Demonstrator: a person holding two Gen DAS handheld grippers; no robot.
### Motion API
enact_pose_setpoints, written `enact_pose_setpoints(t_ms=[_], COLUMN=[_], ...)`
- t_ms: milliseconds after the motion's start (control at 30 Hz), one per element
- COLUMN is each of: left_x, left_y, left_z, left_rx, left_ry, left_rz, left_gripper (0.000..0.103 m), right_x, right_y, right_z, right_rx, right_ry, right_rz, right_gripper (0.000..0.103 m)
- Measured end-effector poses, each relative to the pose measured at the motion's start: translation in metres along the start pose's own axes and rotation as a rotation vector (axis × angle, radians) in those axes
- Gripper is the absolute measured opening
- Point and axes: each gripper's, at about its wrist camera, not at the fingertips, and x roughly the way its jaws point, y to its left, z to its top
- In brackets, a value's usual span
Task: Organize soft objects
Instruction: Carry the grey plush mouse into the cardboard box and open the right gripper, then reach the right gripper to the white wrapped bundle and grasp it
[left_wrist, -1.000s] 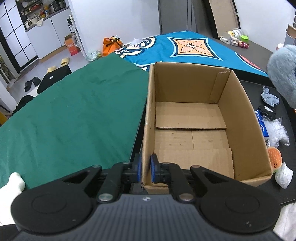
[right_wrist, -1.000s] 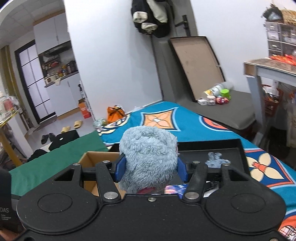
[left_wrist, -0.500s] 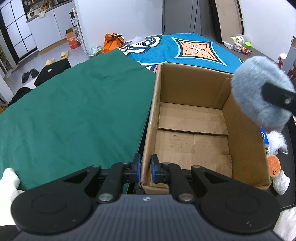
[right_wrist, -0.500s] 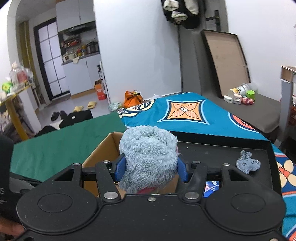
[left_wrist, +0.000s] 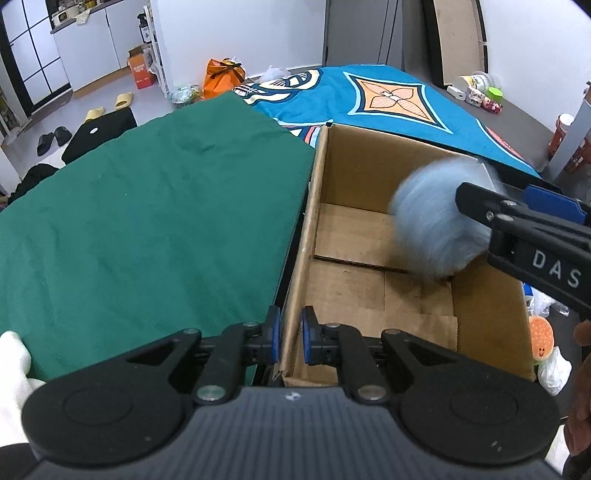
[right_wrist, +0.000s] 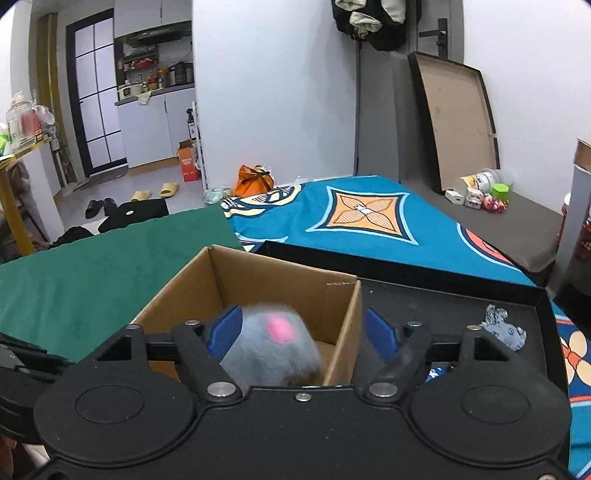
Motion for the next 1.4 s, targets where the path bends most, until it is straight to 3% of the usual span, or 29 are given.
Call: enact_pose_setpoints(t_ms=[233, 333, 400, 600, 1100, 1400], left_x=[-0.001, -0.005, -0.009, -0.016, -0.027, -0.032], left_y=[-0.003, -0.005, -0.008, -0.017, -0.033, -0.043], left_z=[0.001, 0.000, 0.000, -0.002, -0.007, -0.008], left_rx=[0.003, 0.008, 0.018, 0.052, 0.089, 0.094], left_ry=[0.013, 0.014, 0.004, -0.009, -0.011, -0.015], left_rz=[0.007, 0.018, 0.027, 0.065, 0.131, 0.157], left_gripper=[0.016, 0.029, 0.045, 0.065, 0.081, 0.083], right_x=[-0.012, -0.020, -0.026, -0.036, -0.053, -0.056], right_y=[-0.021, -0.028, -0.033, -0.048, -0.091, -0.112], right_z=[-0.006, -0.009, -0.013, -0.026, -0.068, -0.089], right_rx=[0.098, 0.119, 0.130, 0.160, 0.209, 0.197], right_ry=[0.029, 0.029, 0.030, 0.059, 0.177, 0.275], right_rz=[0.007, 0.005, 0.000, -0.011, -0.007, -0.005], right_gripper=[0.073, 0.073, 0.073, 0.073, 0.073, 0.073])
